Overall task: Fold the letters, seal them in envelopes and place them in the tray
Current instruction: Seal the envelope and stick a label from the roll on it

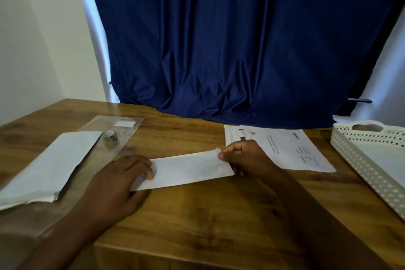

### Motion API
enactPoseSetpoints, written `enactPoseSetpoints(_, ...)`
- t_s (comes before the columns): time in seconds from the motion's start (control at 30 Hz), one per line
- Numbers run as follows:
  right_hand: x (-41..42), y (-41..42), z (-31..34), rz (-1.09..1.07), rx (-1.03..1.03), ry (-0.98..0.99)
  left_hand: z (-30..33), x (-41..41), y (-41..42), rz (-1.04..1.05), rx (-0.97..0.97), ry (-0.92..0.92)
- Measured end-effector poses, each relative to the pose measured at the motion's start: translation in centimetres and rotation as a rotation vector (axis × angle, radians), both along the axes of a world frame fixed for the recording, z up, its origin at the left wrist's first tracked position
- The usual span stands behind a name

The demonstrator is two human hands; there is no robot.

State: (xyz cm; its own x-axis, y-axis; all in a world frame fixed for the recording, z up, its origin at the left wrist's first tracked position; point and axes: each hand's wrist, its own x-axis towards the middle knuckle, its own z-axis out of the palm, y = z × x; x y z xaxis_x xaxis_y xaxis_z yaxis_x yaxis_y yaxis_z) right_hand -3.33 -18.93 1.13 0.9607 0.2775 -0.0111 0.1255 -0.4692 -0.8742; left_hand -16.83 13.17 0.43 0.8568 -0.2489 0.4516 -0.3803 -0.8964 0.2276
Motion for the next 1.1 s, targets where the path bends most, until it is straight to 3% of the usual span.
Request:
enactPoseSetpoints(0.17, -0.3, 1.6, -1.7, 0.060, 0.001, -0.014, -1.5, -0.4, 0.6, 0.094, -0.023, 0.176)
enactPoseSetpoints(0.4, -0.1, 2.4, -2.6, 0.028, -0.172, -0.173, -3.1, -0.3, -1.0, 0.099, -0.030, 0.130)
enactPoseSetpoints(0.67, -0.2, 2.4, -3.0, 0.019, -0.522, -0.360, -3.7, 0.1, -0.8, 0.113, -0.037, 0.141)
enactPoseSetpoints(0.87, -0.7, 2.8, -2.7, 0.009, -0.615, -0.556, -3.9, 0.3, -0.7, 0.111, 0.021, 0.180)
enactPoseSetpoints(0.97, -1.5, 3.8, -2.6, 0.163, -0.576, -0.516, -4.1, 0.7, -0.6, 0.110, 0.098, 0.282)
enactPoseSetpoints(1.1, -2.3, 5.3, -4.0, 0.405, -0.792, -0.397, -4.1, 1.0, -0.6, 0.115, 0.176, 0.373)
